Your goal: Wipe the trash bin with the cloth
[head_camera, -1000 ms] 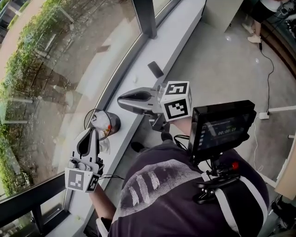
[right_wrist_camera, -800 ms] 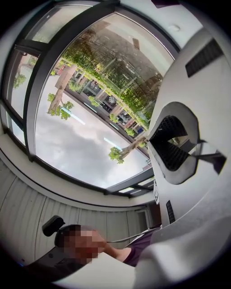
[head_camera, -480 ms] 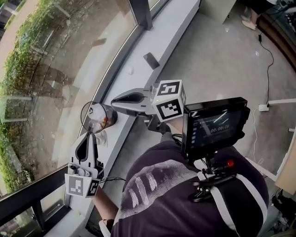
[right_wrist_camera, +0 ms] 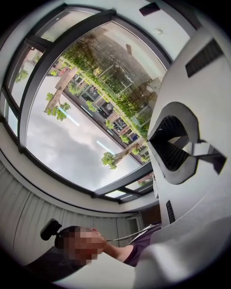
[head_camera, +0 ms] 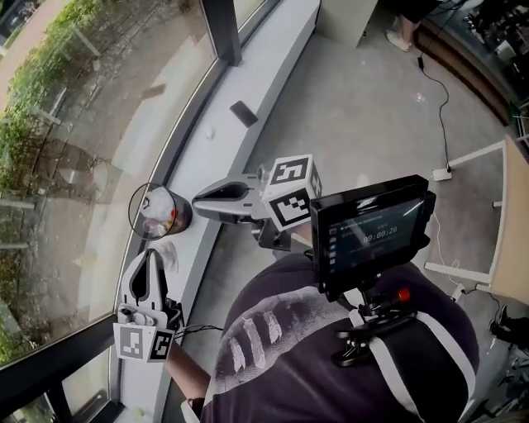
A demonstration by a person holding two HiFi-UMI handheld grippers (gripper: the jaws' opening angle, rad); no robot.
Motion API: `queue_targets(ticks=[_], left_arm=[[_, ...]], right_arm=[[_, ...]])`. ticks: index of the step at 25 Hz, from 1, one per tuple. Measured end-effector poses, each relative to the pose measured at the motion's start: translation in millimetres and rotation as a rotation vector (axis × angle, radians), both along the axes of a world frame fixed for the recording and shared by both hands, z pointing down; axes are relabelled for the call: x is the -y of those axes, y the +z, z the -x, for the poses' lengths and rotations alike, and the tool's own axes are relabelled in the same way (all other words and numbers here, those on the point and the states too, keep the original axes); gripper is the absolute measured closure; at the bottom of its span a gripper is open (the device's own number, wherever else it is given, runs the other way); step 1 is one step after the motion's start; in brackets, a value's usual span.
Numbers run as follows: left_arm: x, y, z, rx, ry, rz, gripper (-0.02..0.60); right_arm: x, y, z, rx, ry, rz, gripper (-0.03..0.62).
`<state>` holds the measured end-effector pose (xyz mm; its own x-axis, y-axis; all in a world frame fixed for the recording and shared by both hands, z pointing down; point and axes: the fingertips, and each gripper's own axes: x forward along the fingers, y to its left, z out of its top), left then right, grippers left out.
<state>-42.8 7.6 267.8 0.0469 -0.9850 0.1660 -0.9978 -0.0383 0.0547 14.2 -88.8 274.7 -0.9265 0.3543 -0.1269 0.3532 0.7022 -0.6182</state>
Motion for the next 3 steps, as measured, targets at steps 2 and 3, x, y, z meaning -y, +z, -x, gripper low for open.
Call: queue_targets(ticks=[2,3], left_arm=[[-37,1,17,-0.045,-0.032,-0.025,0.584],[-58,1,26,-0.067,-0.048,-0.036,0.584]], right_arm=[[-45,6,6,-0.026,-0.034,-0.002,0.595],[-69,8,10,-0.037,-0.053,-0.003,0.595]])
